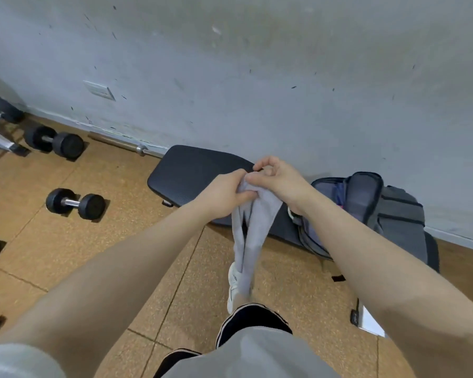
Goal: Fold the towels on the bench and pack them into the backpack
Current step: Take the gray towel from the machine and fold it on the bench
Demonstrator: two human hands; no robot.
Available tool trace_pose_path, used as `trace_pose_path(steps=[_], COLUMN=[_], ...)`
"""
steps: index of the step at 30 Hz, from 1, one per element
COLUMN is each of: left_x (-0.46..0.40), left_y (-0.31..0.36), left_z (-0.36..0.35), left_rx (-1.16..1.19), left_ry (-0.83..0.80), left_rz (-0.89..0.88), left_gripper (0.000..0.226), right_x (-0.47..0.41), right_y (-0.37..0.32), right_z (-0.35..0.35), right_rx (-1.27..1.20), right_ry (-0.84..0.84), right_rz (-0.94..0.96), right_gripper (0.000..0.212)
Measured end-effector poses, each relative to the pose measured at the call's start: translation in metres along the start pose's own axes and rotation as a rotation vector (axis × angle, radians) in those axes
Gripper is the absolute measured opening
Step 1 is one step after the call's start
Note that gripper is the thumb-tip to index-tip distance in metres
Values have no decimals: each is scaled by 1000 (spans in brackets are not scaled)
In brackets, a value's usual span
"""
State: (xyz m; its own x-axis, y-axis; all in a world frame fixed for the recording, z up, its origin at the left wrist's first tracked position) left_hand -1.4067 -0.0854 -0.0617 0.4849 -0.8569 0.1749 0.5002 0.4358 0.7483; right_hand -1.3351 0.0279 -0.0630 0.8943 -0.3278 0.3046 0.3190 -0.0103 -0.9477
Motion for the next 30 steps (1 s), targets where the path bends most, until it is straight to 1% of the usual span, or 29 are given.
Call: trace_pose_path(steps=[1, 2, 4, 5, 6, 8, 10, 12, 13, 14, 16, 17, 19, 21, 22, 23, 25, 27, 28, 29, 30], left_x=[-14, -28, -53, -66, -78, -97, -110, -120, -123, -127, -132, -135, -142, -148, -151, -155, -159, -158, -155, -152, -149], left_y=[-3, -5, -4, -4, -4, -6, -15, -29, -36, -43, -57, -62, -74, -86, -91, -95, -101, -107, -112, -119, -129], left_z=[11, 20, 37, 44, 51, 65, 78, 87, 91, 94, 100, 105, 115, 122, 126, 130, 136, 140, 141, 141, 140], left_rx=[84, 184, 369, 440, 507, 666, 843, 981, 1025, 1054, 1070, 1055, 998, 972, 983, 1006, 1032, 1003, 978, 952, 923], left_ry=[31, 58, 79, 74, 68, 80, 151, 222, 252, 276, 308, 317, 316, 308, 281, 229, 80, -75, -136, -182, -216], left_rz=[33, 64, 96, 106, 111, 132, 157, 182, 197, 213, 244, 264, 286, 314, 328, 332, 336, 357, 371, 386, 409], left_gripper=[17, 18, 15, 11, 10, 13, 19, 22, 23, 23, 24, 24, 22, 17, 13, 10, 12, 14, 14, 14, 14], right_x=[-18, -36, -63, -74, -85, -104, -121, -137, -143, -150, -160, -165, -174, -179, -181, -183, -183, -180, -177, -173, -167], right_y=[-3, -4, -3, -2, 1, 6, 13, 19, 20, 22, 22, 20, 18, 12, 8, 5, 1, 6, 13, 20, 29], right_z=[7, 14, 24, 26, 27, 28, 29, 28, 28, 28, 29, 30, 33, 40, 41, 40, 30, 14, 4, -5, -15], right_rx=[-95, -176, -317, -330, -283, -122, -14, 30, 26, 21, 56, 102, 162, 157, 157, 166, 203, 230, 239, 259, 293], right_ry=[-7, -49, -240, -329, -374, -384, -386, -385, -345, -273, -93, -16, 134, 264, 298, 295, 226, 90, 4, -84, -158], right_rz=[-30, -54, -51, -56, -69, -107, -140, -160, -157, -135, -41, 6, 62, 51, 37, 16, -51, -135, -192, -261, -344], right_gripper=[17, 16, 29, 30, 25, 14, 10, 4, 5, 11, 27, 30, 25, 23, 22, 25, 31, 36, 44, 52, 54])
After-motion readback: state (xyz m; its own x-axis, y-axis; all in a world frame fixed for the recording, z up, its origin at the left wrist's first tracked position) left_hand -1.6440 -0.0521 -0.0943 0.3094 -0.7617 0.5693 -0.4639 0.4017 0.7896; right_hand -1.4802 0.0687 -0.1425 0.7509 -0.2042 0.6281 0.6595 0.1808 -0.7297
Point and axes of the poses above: each hand's wrist, its own x-axis away from the middle knuckle, its own z-axis out of the back of the hand, y = z × x, the point moved 3 cm from there along -x, towards the middle knuckle, and after that the axes turned 2 degrees about -y, right-handed, at the moved point
